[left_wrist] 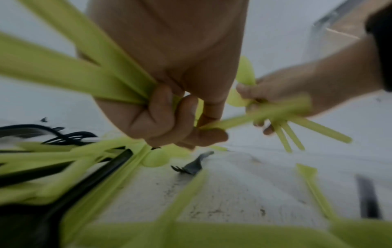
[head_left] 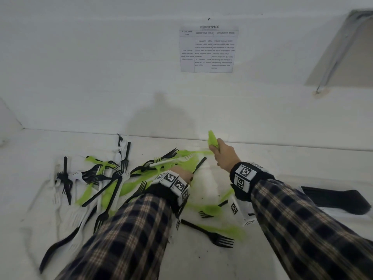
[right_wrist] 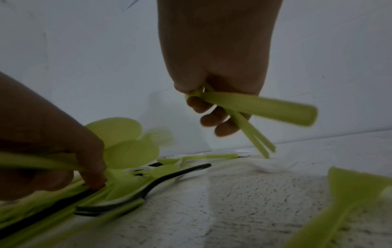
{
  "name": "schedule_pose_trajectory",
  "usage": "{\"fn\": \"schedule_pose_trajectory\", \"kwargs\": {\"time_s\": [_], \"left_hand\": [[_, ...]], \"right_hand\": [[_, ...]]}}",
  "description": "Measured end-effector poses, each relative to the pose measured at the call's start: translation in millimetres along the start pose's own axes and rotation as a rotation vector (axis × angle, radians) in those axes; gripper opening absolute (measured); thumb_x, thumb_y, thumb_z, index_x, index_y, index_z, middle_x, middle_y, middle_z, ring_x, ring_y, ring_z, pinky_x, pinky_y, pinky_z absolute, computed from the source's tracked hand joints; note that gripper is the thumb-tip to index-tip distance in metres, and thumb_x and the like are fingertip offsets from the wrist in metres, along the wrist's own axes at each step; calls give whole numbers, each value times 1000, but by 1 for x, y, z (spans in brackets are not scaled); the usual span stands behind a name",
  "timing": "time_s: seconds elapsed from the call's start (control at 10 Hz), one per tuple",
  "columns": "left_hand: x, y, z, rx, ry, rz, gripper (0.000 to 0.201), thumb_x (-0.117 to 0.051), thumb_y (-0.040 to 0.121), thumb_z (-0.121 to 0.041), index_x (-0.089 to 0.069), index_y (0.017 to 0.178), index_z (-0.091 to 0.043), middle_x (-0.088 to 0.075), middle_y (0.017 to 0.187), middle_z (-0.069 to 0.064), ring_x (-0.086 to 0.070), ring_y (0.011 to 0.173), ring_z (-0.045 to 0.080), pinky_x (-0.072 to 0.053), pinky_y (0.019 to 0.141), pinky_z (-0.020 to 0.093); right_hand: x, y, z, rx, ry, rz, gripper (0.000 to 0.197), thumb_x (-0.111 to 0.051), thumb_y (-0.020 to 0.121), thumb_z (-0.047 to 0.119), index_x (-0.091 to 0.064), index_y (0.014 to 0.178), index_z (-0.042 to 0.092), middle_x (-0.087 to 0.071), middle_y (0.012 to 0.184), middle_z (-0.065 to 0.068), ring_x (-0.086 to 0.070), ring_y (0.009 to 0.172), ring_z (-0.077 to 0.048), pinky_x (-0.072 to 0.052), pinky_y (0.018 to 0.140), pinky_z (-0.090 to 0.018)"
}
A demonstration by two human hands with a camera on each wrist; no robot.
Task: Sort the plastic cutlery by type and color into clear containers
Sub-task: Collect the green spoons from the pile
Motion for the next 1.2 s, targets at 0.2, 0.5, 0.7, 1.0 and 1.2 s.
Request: {"fn": "schedule_pose_trajectory", "kwargs": {"time_s": [0.2,0.5,0.7,1.0,1.2], "left_hand": [[1,-6,22,93,-233,171,30,-43,95,-6,-46,65,-11,-59,101,19,-51,82,25,-41,69,27],[38,-17,30,-1,-289,48,24,-51,89,-27,-47,71,-11,-41,63,3,-38,51,18,-29,47,22],[80,9,52,-76,15,-238,38,-56,89,-34,-43,61,-12,-48,64,2,-47,60,17,-33,54,24],[56,38,28,-269,252,-160,21,-53,90,-22,-53,73,-11,-48,66,-1,-52,77,24,-39,66,27],[41,66,-1,-325,407,-187,26,-43,94,-20,-64,109,-12,-63,114,8,-59,106,27,-45,82,36]], "right_hand": [[-14,-13,7,-24,-140,43,37,-50,96,25,-43,123,1,-58,102,-19,-54,95,-32,-36,73,-29],[-21,-17,14,-92,-164,-44,31,-38,99,16,-45,126,4,-59,107,-23,-57,97,-36,-47,82,-42],[-24,-8,15,-182,-265,-65,27,-49,93,24,-55,101,-1,-57,101,-18,-55,95,-32,-41,75,-32],[-32,19,-1,-200,-277,-34,34,-38,99,27,-57,109,1,-60,113,-19,-56,105,-34,-39,76,-31],[-27,43,-19,-238,-265,-38,34,-41,97,27,-62,108,3,-61,113,-17,-57,105,-34,-44,82,-33]]}}
Point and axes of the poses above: each hand's wrist, its own y-axis towards the middle knuckle, its own x-axis out of the back of the hand, z = x × y, the point moved 8 cm from there along y, towards the middle knuckle
